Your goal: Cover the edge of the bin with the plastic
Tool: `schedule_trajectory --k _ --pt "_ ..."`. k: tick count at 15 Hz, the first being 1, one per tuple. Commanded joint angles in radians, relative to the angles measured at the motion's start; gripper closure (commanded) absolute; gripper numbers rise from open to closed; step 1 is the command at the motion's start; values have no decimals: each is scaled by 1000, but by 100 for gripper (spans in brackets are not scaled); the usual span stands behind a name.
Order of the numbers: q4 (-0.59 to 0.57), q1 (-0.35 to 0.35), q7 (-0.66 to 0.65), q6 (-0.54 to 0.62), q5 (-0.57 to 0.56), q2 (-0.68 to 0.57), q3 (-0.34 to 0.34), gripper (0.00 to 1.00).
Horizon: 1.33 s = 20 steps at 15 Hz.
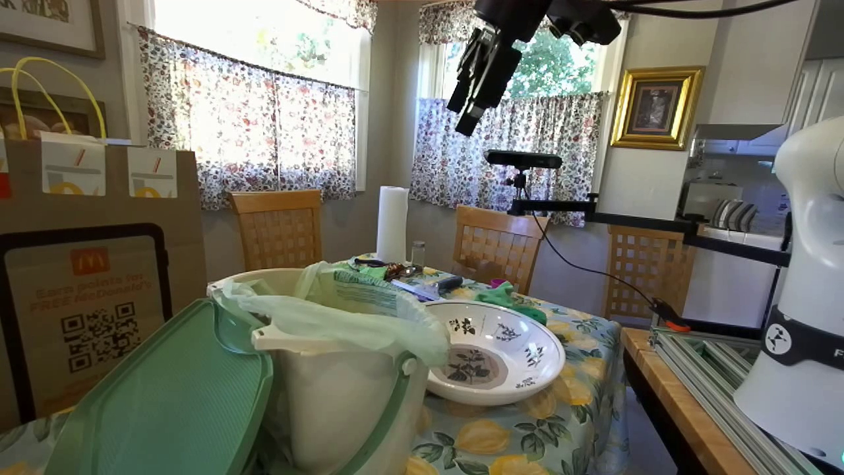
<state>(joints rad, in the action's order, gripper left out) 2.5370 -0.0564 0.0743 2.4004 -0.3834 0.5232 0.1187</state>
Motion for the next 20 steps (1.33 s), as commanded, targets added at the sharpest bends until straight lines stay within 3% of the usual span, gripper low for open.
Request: schedule_trajectory --k 1,4,11,20 --pt "-4 14 -6 -5 -8 -1 -12 0" --pt "-5 14 -6 -5 -8 -1 -12 0" --pt "-46 57 0 7 -3 -137 10 0" --pt "-267 89 9 8 1 -422 7 0"
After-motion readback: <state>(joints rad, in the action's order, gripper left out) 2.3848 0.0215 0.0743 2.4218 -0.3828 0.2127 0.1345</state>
